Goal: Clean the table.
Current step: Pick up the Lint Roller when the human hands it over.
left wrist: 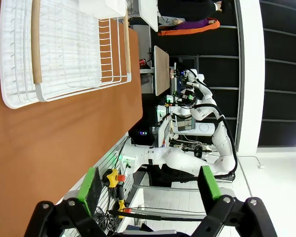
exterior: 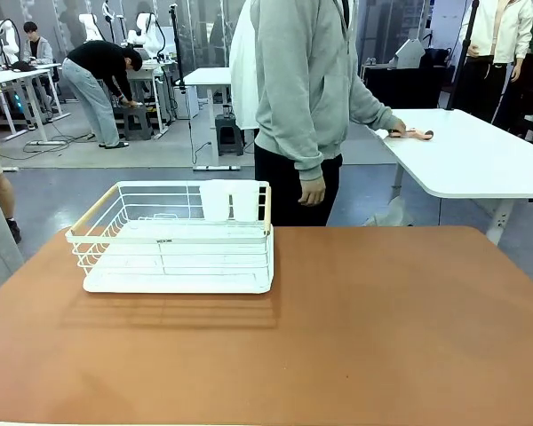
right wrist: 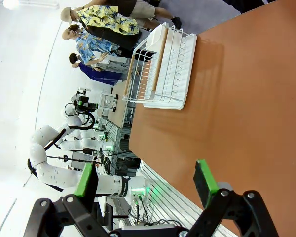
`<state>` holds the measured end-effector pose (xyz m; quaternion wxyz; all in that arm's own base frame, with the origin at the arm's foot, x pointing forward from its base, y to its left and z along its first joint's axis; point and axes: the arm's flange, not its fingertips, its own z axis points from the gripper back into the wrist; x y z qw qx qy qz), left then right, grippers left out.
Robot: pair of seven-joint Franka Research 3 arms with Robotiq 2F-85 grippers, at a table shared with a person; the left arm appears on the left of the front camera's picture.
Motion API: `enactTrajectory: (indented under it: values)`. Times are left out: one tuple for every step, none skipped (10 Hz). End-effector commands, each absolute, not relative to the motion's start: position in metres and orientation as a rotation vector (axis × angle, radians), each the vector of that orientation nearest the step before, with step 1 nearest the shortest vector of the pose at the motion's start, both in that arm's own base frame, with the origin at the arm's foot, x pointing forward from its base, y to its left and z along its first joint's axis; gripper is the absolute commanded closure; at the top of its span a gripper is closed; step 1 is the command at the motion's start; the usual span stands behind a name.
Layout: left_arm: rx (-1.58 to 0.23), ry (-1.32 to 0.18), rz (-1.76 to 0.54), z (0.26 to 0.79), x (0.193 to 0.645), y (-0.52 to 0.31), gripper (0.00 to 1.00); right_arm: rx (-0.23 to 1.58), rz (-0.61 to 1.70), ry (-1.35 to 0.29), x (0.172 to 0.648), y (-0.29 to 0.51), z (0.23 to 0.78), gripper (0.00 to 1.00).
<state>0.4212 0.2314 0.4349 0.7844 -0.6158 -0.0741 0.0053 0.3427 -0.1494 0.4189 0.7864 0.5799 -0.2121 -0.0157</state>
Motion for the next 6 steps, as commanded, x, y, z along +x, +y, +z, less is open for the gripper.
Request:
enactTrajectory:
  values:
    - [-1.319, -0.159, 0.008, 0.4352, 0.4189, 0.2335, 0.00, 1.262, -0.023, -0.472, 0.3440, -0.1493, 0.4201, 0.00]
    - [-1.319, -0.159, 0.008, 0.4352, 0.4189, 0.2335, 0.00, 1.262, -0.023, -0.472, 0.3440, -0.1493, 0.4201, 0.00]
    - [-1.319, -0.159, 0.008, 0.4352, 0.4189, 0.2335, 0.00, 1.262, -0.023, -0.472, 0.3440, -0.1493, 0.4201, 0.00]
    - [-1.319, -0.159, 0.008, 0.4352, 0.4189, 0.2335, 0.00, 1.262, -0.023, -0.472, 0.3440, -0.1493, 0.4201, 0.00]
    - [-1.319, -0.159, 0.008, 0.4352, 0.4189, 0.2335, 0.00, 1.262, -0.023, -0.472, 0.3440, -0.1493, 0.4201, 0.00]
    - [-1.319, -0.159, 0.008, 0.4352, 0.4189, 0.2335, 0.00, 1.262, -0.023, -0.472, 0.3440, -0.1493, 0.4201, 0.00]
